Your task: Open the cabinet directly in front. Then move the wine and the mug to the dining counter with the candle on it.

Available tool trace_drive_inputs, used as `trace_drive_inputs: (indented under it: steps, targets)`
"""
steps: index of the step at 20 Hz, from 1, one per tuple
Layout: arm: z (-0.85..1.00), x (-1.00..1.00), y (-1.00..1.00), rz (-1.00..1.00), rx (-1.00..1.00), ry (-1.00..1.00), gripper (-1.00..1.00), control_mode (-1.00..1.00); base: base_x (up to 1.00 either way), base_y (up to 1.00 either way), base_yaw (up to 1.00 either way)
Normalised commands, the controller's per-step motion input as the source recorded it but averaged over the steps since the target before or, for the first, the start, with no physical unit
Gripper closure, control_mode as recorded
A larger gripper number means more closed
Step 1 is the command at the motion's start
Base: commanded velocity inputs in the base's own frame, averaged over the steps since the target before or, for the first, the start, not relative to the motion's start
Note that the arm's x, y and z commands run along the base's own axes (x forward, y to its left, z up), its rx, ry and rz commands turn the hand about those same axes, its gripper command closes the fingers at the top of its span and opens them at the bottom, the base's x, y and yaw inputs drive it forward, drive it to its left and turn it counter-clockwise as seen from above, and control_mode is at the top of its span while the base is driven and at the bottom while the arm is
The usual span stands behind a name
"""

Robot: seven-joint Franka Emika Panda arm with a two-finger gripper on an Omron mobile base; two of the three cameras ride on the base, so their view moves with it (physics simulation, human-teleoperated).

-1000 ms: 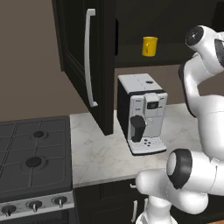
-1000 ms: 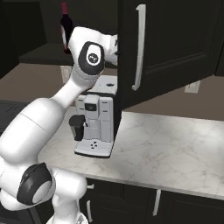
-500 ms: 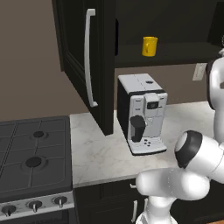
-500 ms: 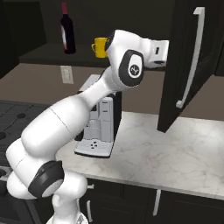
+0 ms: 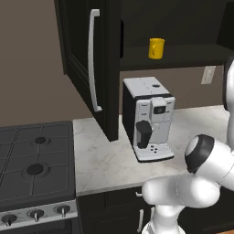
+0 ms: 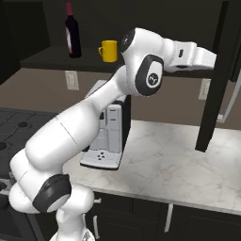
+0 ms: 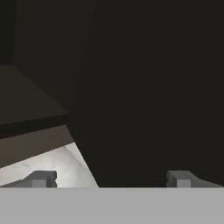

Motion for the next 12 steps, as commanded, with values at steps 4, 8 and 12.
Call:
trace_drive_inputs:
  steps: [4,8,12]
  targets:
    - [0.0,-0.5,0.99,0.21,0.0,-0.09,-1.0,-1.0,0.0,0.0,0.0]
    - [-0.13,-0.4,1.0,0.31,0.0,-0.09,-1.0,-1.0,0.0,0.0,0.0]
    - [-0.19,-0.31,1.0,0.32,0.0,-0.06,-1.0,-1.0,0.0,0.0,0.0]
